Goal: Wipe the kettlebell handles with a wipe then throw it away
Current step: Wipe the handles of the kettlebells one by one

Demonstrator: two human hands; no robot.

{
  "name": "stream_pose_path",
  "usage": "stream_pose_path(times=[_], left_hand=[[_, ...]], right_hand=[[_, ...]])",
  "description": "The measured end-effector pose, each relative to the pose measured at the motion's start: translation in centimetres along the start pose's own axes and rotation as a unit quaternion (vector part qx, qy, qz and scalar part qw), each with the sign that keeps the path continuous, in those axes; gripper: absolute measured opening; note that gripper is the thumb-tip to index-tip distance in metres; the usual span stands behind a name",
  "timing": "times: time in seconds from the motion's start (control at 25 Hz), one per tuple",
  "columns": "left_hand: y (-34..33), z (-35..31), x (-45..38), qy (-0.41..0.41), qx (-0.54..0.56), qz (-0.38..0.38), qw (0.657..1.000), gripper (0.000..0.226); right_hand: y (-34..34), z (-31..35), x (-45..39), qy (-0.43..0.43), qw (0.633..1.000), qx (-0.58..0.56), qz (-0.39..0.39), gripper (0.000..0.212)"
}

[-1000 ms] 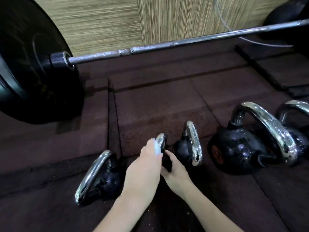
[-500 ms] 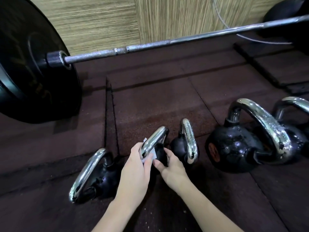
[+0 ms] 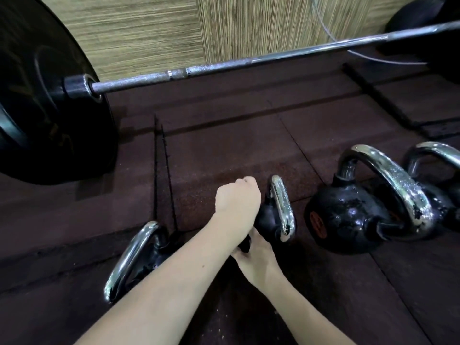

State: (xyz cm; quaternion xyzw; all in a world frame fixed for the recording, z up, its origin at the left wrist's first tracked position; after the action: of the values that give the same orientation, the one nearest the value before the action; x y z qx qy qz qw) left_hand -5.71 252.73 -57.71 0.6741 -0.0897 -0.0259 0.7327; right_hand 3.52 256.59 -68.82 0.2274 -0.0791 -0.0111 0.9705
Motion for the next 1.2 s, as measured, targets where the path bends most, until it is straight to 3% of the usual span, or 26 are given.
stream_pose_path(times=[0.12, 0.2, 0.32, 0.44, 0.52, 0.6, 0.64, 0.72, 0.8, 0.88, 1.0, 1.12, 1.2], left_hand=[[0.3, 0.3, 3.3, -0.054, 0.014, -0.048, 0.997, 0.036], [-0.3, 2.8, 5.8, -0.076, 0.136, -0.086, 0.984, 0.047], [-0.3, 7.8, 10.0, -0.005, 0.345, -0.055, 0.937, 0.067], [-0.8, 9.2, 11.0, 0.076, 0.413, -0.022, 0.908, 0.063], [-0.9, 7.5, 9.4, 0.08, 0.326, 0.019, 0.942, 0.049], [-0.1, 5.6, 6.9, 0.076, 0.17, -0.046, 0.981, 0.029], [0.3, 4.4, 5.4, 0.053, 0.106, -0.076, 0.99, 0.022], [0.0, 1.5, 3.2, -0.042, 0.005, -0.098, 0.994, 0.018], [-1.7, 0.8, 2.4, -0.086, -0.073, -0.089, 0.99, 0.029], [-2.3, 1.3, 4.0, -0.111, -0.082, -0.111, 0.984, 0.052], [-1.2, 3.7, 10.0, -0.14, -0.002, -0.193, 0.971, 0.049], [-0.4, 6.9, 11.9, -0.05, 0.131, -0.168, 0.976, 0.047], [-0.2, 6.7, 10.1, 0.02, 0.112, -0.126, 0.985, 0.044]], right_hand=[[0.2, 0.0, 0.0, 0.006, 1.0, 0.006, -0.014, 0.054], [-0.1, -0.4, 0.0, -0.002, 1.0, 0.004, -0.003, 0.059], [-0.5, -1.2, 0.1, -0.032, 0.999, -0.035, 0.009, 0.074], [-0.6, -1.5, 0.2, -0.043, 0.998, -0.045, 0.012, 0.076], [-0.4, -1.6, 0.2, -0.048, 0.998, -0.043, 0.007, 0.074], [-0.3, -1.8, 0.0, -0.054, 0.997, -0.05, -0.003, 0.061], [-0.3, -1.6, -0.1, -0.051, 0.998, -0.048, -0.004, 0.055], [-0.4, -1.2, -0.2, -0.03, 0.999, -0.016, 0.001, 0.063], [-0.3, -0.6, -0.1, -0.008, 1.0, -0.006, 0.003, 0.063], [-0.2, -0.9, -0.3, -0.008, 1.0, -0.006, -0.002, 0.056], [-0.5, -1.2, -0.3, -0.023, 0.999, -0.025, 0.015, 0.055], [-0.4, -1.4, 0.0, -0.029, 0.999, -0.041, 0.006, 0.076], [-0.4, -1.3, 0.0, -0.025, 0.999, -0.041, 0.002, 0.077]])
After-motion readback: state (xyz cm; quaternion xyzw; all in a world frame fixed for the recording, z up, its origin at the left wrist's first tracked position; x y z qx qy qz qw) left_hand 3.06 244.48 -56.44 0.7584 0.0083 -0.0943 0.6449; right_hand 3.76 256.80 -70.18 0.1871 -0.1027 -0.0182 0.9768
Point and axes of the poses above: each hand's wrist, its own x-axis away from the middle knuckle, its own y-axis out of the back of the hand, z = x × y, the point moved 8 cm from there along -x, towards the middle knuckle, and after that the axes turned 9 degrees about y, right-handed, at the moved point
